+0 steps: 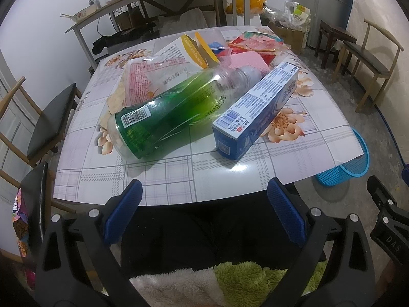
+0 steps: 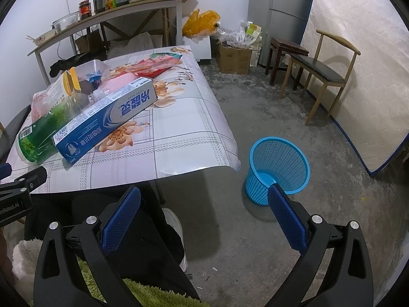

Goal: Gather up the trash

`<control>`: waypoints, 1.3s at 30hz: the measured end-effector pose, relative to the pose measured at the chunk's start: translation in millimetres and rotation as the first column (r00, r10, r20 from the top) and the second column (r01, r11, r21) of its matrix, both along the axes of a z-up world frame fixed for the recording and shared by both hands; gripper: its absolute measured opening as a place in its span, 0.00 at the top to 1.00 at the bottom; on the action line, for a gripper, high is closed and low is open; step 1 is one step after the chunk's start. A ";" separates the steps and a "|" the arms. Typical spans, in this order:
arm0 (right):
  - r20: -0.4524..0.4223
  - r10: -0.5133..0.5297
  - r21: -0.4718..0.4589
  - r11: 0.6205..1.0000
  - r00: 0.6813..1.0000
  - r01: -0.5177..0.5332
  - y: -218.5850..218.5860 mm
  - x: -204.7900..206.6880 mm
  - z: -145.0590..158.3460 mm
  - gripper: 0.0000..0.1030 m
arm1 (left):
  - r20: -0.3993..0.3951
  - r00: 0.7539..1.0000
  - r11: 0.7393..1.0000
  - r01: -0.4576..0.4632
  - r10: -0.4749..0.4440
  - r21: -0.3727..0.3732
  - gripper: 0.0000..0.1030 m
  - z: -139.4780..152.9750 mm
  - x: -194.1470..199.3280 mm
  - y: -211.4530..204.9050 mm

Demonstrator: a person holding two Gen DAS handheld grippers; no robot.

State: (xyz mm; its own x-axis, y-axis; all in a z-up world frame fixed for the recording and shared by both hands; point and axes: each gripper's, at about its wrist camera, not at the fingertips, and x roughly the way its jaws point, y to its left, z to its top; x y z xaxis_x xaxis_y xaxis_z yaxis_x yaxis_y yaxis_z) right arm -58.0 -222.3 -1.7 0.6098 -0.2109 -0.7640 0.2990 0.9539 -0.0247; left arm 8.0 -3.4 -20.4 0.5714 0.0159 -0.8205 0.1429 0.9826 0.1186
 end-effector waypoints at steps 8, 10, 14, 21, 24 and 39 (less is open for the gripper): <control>0.001 0.001 -0.001 1.000 1.000 -0.001 1.2 1.2 0.7 0.06 | 0.004 1.000 1.000 -0.003 0.003 0.000 0.08 1.6 1.4 1.6; 0.001 0.001 0.000 1.000 1.000 -0.001 1.3 1.4 0.6 0.06 | 0.004 1.000 1.000 -0.003 0.003 0.001 0.08 1.1 1.5 1.2; 0.001 0.001 -0.001 1.000 1.000 -0.001 1.3 1.2 0.6 0.06 | 0.003 1.000 1.000 -0.002 0.002 -0.002 0.08 2.3 1.3 2.0; 0.001 0.001 -0.001 1.000 1.000 -0.001 1.8 1.8 0.7 0.06 | 0.001 1.000 1.000 -0.001 0.001 0.000 0.08 -0.1 4.0 1.5; 0.001 0.001 0.000 1.000 1.000 -0.001 1.7 1.8 0.6 0.06 | -0.001 1.000 1.000 -0.002 0.002 0.001 0.08 -1.2 6.0 1.4; -0.008 0.005 0.024 1.000 1.000 -0.005 4.0 6.2 -3.7 0.06 | -0.016 1.000 1.000 -0.005 0.005 0.004 0.08 -1.0 1.2 4.6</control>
